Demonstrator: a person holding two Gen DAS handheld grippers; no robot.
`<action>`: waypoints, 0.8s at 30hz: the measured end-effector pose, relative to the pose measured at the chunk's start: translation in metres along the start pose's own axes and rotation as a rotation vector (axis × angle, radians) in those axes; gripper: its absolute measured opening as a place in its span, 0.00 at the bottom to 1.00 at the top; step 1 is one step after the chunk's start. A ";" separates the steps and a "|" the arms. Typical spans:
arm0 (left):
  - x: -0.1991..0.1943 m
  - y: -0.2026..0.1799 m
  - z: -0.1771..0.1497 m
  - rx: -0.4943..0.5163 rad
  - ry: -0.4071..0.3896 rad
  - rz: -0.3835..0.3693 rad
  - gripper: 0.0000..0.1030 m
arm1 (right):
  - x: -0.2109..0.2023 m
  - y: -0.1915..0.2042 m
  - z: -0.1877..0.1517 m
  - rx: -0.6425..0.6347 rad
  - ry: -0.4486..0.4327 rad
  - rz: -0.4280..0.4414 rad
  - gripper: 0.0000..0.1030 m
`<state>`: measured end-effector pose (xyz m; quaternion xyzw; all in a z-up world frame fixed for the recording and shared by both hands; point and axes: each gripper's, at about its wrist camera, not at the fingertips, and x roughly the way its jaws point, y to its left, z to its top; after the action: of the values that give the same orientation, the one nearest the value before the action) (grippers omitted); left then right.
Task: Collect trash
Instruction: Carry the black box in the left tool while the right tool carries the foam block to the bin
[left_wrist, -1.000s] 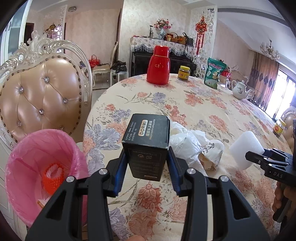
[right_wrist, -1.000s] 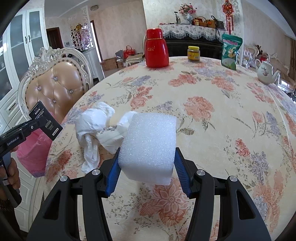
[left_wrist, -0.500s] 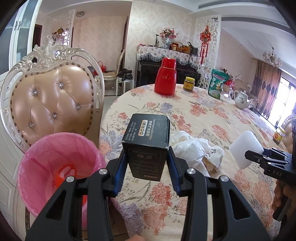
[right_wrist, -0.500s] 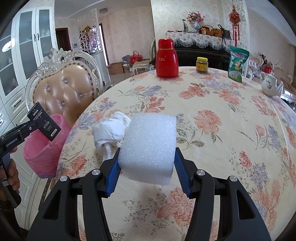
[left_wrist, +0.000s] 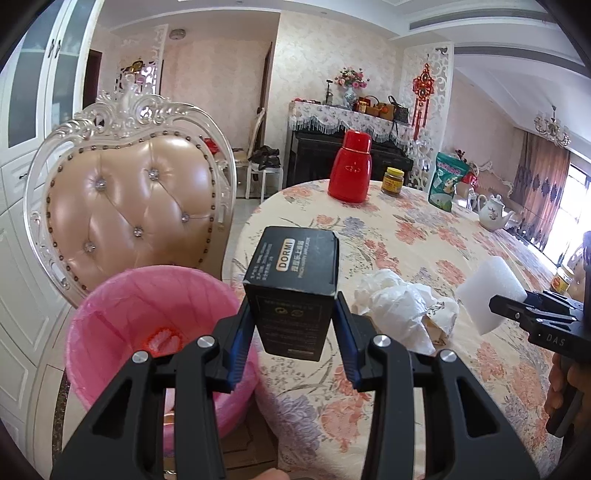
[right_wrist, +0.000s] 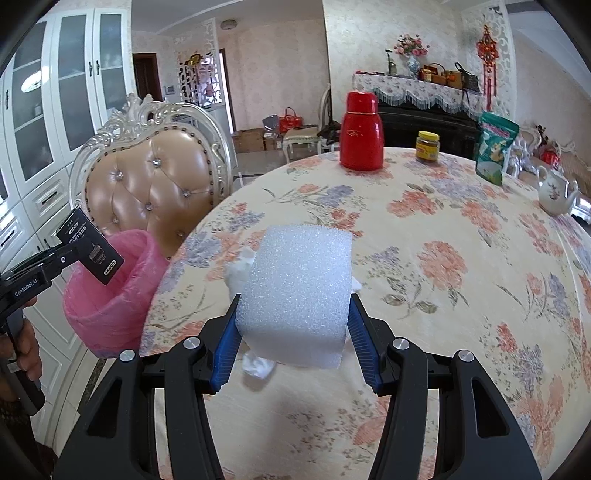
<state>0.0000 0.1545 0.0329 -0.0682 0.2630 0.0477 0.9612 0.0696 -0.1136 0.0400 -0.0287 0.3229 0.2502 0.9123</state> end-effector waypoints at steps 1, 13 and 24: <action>-0.001 0.002 0.000 -0.002 -0.002 0.004 0.39 | 0.001 0.002 0.001 -0.003 0.000 0.004 0.51; -0.020 0.037 -0.005 -0.032 -0.017 0.049 0.39 | 0.009 0.047 0.016 -0.062 -0.008 0.063 0.51; -0.031 0.070 -0.007 -0.064 -0.025 0.084 0.39 | 0.026 0.093 0.030 -0.118 0.000 0.120 0.51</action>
<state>-0.0386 0.2205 0.0350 -0.0872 0.2518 0.0974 0.9589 0.0600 -0.0148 0.0580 -0.0628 0.3087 0.3231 0.8924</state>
